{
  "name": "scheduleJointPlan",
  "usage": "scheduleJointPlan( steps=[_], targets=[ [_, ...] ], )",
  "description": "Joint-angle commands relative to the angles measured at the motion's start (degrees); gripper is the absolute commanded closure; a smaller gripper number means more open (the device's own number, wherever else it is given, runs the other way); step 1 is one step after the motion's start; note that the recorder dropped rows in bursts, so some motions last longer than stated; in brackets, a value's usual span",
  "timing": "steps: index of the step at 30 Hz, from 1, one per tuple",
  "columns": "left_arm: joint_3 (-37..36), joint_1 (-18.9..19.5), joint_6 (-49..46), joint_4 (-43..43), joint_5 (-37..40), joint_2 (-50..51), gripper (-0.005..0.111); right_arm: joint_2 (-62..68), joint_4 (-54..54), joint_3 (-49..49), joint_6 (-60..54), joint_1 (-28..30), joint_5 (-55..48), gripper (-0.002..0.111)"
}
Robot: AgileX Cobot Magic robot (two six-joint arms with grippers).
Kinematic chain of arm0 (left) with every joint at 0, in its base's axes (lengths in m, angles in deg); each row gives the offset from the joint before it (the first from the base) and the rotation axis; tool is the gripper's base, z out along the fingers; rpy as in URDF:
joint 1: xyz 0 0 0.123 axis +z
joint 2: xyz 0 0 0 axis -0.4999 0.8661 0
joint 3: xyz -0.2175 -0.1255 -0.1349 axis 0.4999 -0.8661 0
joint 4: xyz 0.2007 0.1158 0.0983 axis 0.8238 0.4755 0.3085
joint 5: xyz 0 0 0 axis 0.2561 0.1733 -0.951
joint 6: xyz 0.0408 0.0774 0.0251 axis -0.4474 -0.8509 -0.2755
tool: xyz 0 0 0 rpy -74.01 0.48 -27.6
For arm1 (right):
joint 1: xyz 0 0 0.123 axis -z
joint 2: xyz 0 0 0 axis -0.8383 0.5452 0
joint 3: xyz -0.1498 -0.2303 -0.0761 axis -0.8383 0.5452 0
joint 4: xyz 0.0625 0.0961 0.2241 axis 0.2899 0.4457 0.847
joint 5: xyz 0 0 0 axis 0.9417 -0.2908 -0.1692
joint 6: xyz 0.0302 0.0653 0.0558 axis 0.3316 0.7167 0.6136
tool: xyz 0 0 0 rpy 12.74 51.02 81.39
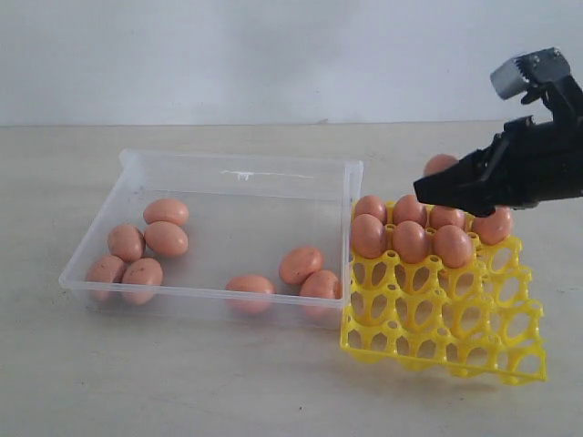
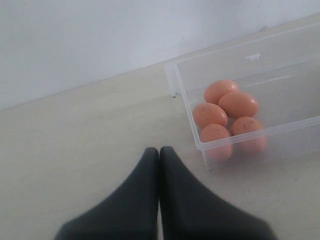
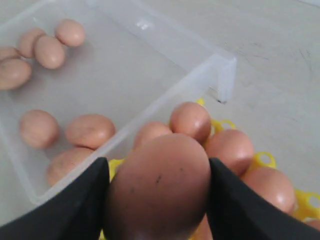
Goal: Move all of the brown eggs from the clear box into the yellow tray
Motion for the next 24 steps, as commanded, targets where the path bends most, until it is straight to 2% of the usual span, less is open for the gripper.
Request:
scheduleJointPlan(
  steps=[1,4,9,13,17,20,21,22,23,24],
  targets=[
    [0.05,-0.19,-0.02,-0.45,-0.53,-0.11,0.111,0.08,4.14,2.94,-4.73,-0.07,-6.51,0.109],
    [0.05,0.36,-0.02,-0.45,-0.53,-0.11,0.111,0.08,13.81,6.50,-10.25,-0.07,-9.71,0.109],
    [0.05,4.01,-0.02,-0.45,-0.53,-0.11,0.111,0.08,27.76,14.16,-21.34,-0.07,-8.61,0.109],
    [0.05,3.66,-0.02,-0.45,-0.53,-0.11,0.111,-0.26,32.11,16.88,-23.55,-0.07,-7.74,0.109],
    [0.05,3.66,-0.02,-0.45,-0.53,-0.11,0.111,-0.26,45.76,16.88,-26.64,-0.07,-13.68,0.109],
    [0.05,3.66,-0.02,-0.45,-0.53,-0.11,0.111,-0.26,40.41,16.88,-20.37,-0.07,-15.20,0.109],
    [0.05,3.66,-0.02,-0.45,-0.53,-0.11,0.111,-0.26,35.23,16.60,-11.91,-0.07,-12.62,0.109],
    [0.05,3.66,-0.02,-0.45,-0.53,-0.11,0.111,-0.26,31.59,16.20,-8.30,-0.07,-11.05,0.109],
    [0.05,3.66,-0.02,-0.45,-0.53,-0.11,0.111,-0.26,20.51,14.12,-0.67,-0.07,-5.64,0.109],
    [0.05,3.50,-0.02,-0.45,-0.53,-0.11,0.111,-0.26,16.18,12.69,2.47,-0.07,-3.37,0.109]
  ],
)
